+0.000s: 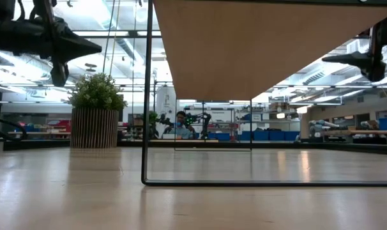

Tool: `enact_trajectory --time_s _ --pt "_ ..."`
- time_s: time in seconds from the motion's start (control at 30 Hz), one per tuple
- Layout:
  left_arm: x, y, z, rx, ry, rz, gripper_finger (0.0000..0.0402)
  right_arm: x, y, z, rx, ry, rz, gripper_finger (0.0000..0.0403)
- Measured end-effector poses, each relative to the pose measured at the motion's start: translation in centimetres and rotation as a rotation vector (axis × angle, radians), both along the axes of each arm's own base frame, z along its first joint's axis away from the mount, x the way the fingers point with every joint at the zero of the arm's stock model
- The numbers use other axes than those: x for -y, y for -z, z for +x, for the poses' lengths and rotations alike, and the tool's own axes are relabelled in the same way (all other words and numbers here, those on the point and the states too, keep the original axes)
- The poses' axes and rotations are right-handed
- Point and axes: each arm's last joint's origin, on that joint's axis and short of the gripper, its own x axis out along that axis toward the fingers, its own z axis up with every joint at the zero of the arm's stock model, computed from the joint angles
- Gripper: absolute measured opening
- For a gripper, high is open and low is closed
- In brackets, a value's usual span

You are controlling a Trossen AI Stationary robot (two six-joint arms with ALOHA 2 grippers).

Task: Pick and place cans onto a shelf
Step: Return to Home Position

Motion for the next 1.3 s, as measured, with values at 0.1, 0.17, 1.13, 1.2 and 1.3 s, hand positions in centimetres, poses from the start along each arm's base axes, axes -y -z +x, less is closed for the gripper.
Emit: enact_trajectory --time_s 0.1,0.17,1.13,1.2,1.3 --pt "0.0 0.8 -0.2 0.007 0.000 0.004 0.0002 0.1 1.0 0.2 0.028 0.030 0.024 0.0313" --pt "0.0 1.3 -0.2 0.033 0.001 -0.015 0.0002 0.1 1.7 0.4 0.039 0.051 0.037 0.0291" --pt "-0.4 2.6 -0.5 0.098 -0.120 -0.113 0.0001 4.9 5.5 2.9 -0.013 0.044 -0.073 0.0007" --pt "-0.3 2.6 -0.5 0.090 -0.116 -0.103 0.0002 5.5 5.6 2.8 -0.027 0.154 -0.081 0.0010" --pt "-0.3 2.7 -0.5 0.060 -0.106 -0.064 0.0015 6.1 5.6 2.6 -0.039 0.307 -0.086 0.0015"
